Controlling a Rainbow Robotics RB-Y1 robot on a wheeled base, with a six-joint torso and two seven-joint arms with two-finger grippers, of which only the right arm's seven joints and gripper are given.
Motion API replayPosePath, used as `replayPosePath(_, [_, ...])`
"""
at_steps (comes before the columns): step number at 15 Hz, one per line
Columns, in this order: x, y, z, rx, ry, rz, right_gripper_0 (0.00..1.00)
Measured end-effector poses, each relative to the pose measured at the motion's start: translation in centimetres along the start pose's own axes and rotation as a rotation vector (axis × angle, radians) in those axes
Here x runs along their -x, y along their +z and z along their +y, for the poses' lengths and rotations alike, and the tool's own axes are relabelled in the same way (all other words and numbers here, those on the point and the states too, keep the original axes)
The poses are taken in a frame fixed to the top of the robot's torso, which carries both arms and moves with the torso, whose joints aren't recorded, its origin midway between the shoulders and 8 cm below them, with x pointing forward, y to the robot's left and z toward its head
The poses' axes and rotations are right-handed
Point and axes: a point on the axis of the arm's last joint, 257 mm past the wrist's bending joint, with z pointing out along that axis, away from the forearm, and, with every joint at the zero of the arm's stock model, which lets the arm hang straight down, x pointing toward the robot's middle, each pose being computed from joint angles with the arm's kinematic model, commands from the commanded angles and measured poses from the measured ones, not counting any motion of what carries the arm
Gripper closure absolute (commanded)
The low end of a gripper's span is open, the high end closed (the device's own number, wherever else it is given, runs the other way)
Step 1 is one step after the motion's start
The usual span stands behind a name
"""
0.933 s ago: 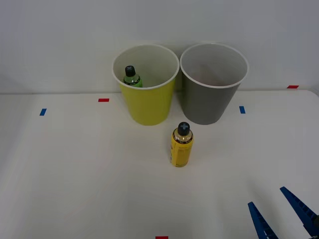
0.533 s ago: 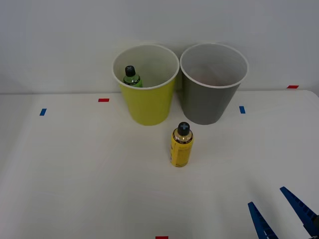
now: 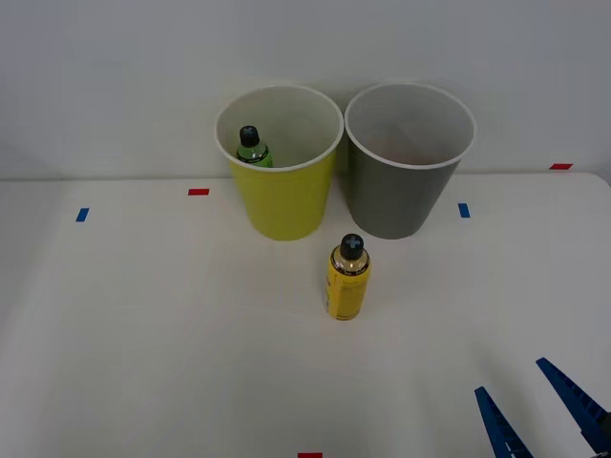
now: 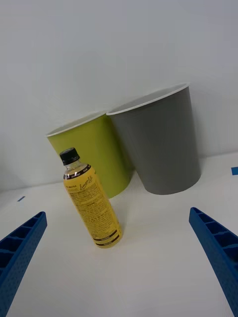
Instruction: Put cans in the gray bin, plastic bottles in the light green bin
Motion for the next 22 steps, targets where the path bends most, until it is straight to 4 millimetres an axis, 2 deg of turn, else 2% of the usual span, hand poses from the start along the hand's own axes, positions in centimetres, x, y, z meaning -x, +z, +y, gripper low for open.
replayPosePath(22, [0.0,0.0,0.0,0.0,0.0,0.0,0.0])
